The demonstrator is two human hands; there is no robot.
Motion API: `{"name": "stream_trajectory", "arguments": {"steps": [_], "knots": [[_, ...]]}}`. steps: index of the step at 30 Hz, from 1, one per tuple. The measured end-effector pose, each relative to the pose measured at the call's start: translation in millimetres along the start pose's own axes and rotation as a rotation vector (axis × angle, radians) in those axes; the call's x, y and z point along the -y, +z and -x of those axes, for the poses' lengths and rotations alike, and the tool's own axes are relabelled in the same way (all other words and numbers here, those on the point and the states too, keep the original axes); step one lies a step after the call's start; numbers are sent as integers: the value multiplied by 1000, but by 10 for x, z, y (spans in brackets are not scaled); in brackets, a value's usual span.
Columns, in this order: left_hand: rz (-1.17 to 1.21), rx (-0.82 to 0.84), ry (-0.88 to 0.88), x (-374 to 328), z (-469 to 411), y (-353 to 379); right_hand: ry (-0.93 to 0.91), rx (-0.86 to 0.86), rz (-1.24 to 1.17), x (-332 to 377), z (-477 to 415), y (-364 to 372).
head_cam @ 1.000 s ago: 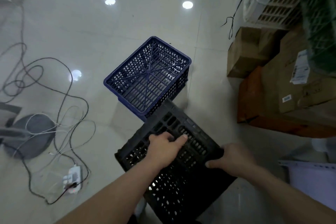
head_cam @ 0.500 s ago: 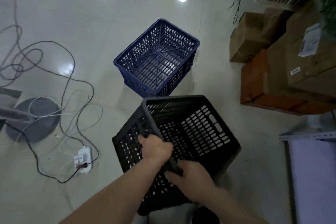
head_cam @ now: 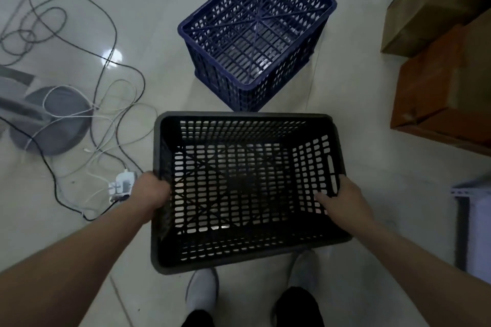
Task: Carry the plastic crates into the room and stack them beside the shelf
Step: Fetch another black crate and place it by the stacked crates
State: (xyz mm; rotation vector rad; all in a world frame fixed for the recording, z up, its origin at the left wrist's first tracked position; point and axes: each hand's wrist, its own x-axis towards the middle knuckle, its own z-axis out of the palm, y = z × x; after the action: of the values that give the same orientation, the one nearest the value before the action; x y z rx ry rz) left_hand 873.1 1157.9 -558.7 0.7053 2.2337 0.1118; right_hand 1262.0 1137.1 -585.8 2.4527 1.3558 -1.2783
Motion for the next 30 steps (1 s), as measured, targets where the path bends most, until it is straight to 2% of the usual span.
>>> {"name": "stream_trajectory", "arguments": {"steps": [3,9,13,21,26,30], "knots": [[92,-35,-83,178,-320,75,33,-19,37,-209,-327,90],[292,-92,-191,298,-582,178,111,44,-32,-96,-580,170],[363,-18,-219,450,-831,252,112,82,-138,-118,-763,321],[399,78,-155,696,-1157,390,98,-81,-213,-196,-914,544],[468,120,-86,434,-783,299,183,-220,-403,-257,-905,343],[494,239,15,174,-652,432,253,-232,-444,-510,-837,200]]}}
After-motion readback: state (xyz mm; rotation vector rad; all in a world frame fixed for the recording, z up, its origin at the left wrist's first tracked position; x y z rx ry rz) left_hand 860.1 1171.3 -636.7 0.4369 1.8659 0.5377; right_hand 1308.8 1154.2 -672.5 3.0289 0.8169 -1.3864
